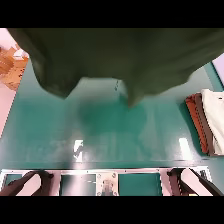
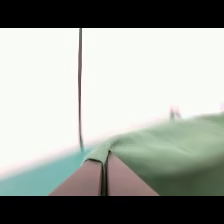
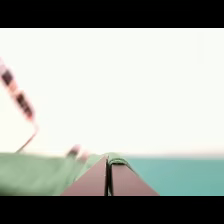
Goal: Fold the shirts.
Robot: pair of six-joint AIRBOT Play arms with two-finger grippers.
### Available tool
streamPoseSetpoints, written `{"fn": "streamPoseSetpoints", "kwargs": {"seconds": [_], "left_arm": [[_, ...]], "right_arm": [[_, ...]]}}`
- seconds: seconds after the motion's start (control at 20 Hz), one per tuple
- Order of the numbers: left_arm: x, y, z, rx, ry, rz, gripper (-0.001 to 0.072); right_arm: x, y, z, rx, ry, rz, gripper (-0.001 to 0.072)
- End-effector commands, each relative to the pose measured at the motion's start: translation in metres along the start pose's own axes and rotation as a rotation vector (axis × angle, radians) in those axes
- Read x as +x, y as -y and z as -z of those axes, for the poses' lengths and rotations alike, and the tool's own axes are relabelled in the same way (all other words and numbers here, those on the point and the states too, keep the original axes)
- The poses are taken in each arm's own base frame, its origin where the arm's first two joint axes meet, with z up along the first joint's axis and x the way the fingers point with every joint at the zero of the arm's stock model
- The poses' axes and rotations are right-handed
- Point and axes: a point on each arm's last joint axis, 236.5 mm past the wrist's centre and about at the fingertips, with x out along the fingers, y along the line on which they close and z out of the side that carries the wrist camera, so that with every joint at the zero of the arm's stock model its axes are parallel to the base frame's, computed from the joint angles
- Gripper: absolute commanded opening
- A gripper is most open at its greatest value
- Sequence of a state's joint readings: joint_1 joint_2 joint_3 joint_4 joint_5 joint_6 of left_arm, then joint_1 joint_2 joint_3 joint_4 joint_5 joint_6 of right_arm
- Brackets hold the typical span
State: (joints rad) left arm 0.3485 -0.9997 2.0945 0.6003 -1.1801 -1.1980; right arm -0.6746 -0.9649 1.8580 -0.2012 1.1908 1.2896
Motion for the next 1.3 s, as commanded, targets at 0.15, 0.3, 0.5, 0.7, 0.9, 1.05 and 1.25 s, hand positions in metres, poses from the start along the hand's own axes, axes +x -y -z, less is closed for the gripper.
{"fn": "streamPoseSetpoints", "kwargs": {"seconds": [0.15,0.3,0.5,0.7,0.9,1.05,1.25], "left_arm": [[-0.063,0.051,-0.075,0.203,0.216,-0.105,0.0024],[-0.042,0.016,-0.047,0.127,0.137,-0.139,0.0024],[0.007,-0.047,0.046,-0.077,-0.059,-0.135,0.0024],[0.069,-0.093,0.174,-0.299,-0.298,-0.056,0.0024],[0.138,-0.097,0.322,-0.459,-0.562,0.056,0.0025],[0.181,-0.111,0.415,-0.559,-0.659,0.034,0.0024],[0.21,-0.14,0.508,-0.638,-0.7,-0.073,0.0024]], "right_arm": [[-0.056,-0.081,-0.092,-0.264,0.368,0.156,0.0017],[-0.054,-0.053,-0.092,-0.231,0.348,0.182,0.0018],[-0.03,0.024,-0.053,-0.114,0.174,0.19,0.0018],[0.032,0.14,0.067,0.089,-0.124,0.272,0.0017],[0.091,0.236,0.218,0.259,-0.358,0.35,0.0017],[0.121,0.295,0.312,0.38,-0.479,0.398,0.0017],[0.138,0.358,0.388,0.485,-0.554,0.457,0.0018]]}}
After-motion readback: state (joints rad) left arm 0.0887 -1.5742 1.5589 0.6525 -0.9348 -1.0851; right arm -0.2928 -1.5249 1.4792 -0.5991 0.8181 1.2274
